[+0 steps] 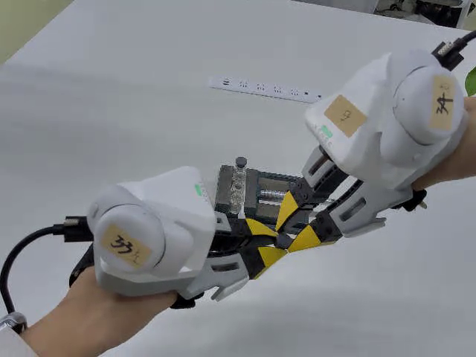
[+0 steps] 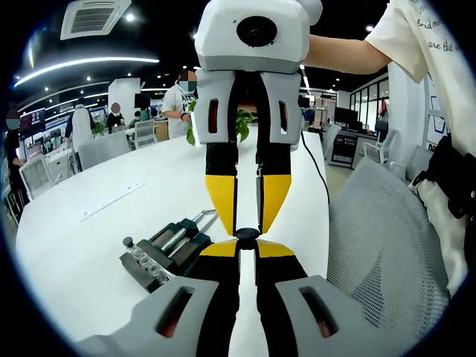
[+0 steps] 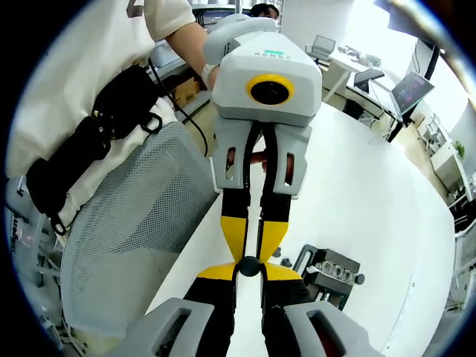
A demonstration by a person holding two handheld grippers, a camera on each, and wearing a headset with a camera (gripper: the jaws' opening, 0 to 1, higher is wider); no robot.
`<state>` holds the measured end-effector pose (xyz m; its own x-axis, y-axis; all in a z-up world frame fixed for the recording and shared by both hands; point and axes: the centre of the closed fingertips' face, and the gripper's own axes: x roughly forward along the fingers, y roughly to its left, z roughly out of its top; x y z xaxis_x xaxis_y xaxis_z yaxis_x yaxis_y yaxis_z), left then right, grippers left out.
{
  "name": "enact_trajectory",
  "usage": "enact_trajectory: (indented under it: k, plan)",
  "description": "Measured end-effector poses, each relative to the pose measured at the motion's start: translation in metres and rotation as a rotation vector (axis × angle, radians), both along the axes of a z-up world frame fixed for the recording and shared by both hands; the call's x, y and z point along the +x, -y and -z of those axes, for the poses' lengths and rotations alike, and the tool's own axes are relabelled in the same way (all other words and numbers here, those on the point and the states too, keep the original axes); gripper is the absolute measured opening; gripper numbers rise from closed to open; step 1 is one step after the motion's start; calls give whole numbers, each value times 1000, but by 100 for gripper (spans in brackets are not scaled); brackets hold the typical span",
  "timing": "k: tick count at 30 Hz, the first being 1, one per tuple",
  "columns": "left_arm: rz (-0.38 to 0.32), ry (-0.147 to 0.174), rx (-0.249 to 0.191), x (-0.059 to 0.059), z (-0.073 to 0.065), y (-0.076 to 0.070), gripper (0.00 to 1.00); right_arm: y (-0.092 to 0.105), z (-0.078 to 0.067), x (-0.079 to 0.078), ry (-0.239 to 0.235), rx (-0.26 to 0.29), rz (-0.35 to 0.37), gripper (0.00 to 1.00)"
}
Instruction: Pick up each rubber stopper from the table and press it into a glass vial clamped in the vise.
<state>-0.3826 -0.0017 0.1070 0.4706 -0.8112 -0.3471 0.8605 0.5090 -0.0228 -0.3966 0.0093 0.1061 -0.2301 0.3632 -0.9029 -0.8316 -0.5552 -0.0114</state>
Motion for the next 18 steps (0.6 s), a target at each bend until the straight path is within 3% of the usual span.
enact_trajectory:
  k: [10,18]
  plan:
    - [-25,-17,-23,3,-1,-3,3,-3,-2,3,-4,9,53,6]
    - [-44,-37,-51,3,-1,-4,3,-3,-1,3,9,17,44,5]
